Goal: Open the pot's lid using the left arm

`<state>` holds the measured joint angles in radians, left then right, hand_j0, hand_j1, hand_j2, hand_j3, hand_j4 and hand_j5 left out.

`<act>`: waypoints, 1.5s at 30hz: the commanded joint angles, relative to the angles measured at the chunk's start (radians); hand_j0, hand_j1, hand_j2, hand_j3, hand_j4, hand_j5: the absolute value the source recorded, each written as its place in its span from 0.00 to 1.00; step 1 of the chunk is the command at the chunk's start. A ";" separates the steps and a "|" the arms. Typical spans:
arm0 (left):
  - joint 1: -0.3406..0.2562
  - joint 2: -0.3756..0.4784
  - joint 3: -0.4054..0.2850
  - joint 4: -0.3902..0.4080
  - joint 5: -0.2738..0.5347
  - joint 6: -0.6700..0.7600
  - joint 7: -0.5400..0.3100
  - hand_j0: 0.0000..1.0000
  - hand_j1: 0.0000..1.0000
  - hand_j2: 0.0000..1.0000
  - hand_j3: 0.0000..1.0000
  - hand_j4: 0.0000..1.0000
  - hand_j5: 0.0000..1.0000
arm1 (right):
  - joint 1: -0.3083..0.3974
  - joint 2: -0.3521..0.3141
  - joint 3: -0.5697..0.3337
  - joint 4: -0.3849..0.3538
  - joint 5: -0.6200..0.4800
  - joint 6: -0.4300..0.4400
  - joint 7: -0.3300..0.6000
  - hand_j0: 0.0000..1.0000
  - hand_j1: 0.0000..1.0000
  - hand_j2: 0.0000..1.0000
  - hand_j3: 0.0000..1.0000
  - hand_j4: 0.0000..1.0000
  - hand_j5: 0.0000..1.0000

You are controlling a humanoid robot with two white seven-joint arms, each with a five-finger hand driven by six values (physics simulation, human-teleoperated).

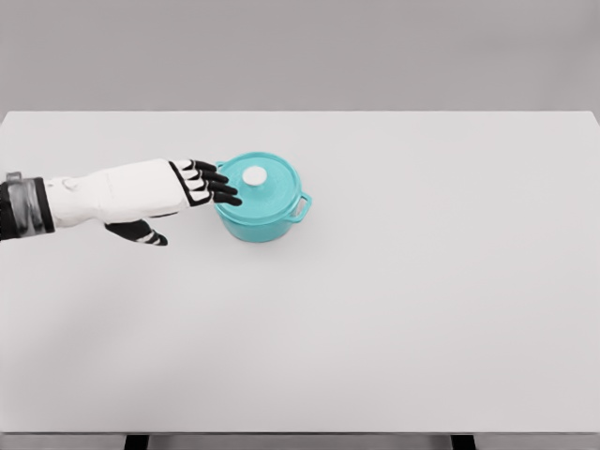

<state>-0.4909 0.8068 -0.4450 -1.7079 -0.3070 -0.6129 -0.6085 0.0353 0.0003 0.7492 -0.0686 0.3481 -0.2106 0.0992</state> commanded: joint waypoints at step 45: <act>-0.669 -0.229 -0.718 0.493 -0.041 0.022 0.088 0.82 0.82 0.82 0.82 0.82 0.82 | 0.009 0.000 -0.001 0.001 0.000 0.000 -0.001 1.00 1.00 1.00 1.00 1.00 1.00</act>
<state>-1.1597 0.5843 -1.1639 -1.2226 -0.3509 -0.5933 -0.5237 0.0460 0.0002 0.7485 -0.0668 0.3484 -0.2100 0.0979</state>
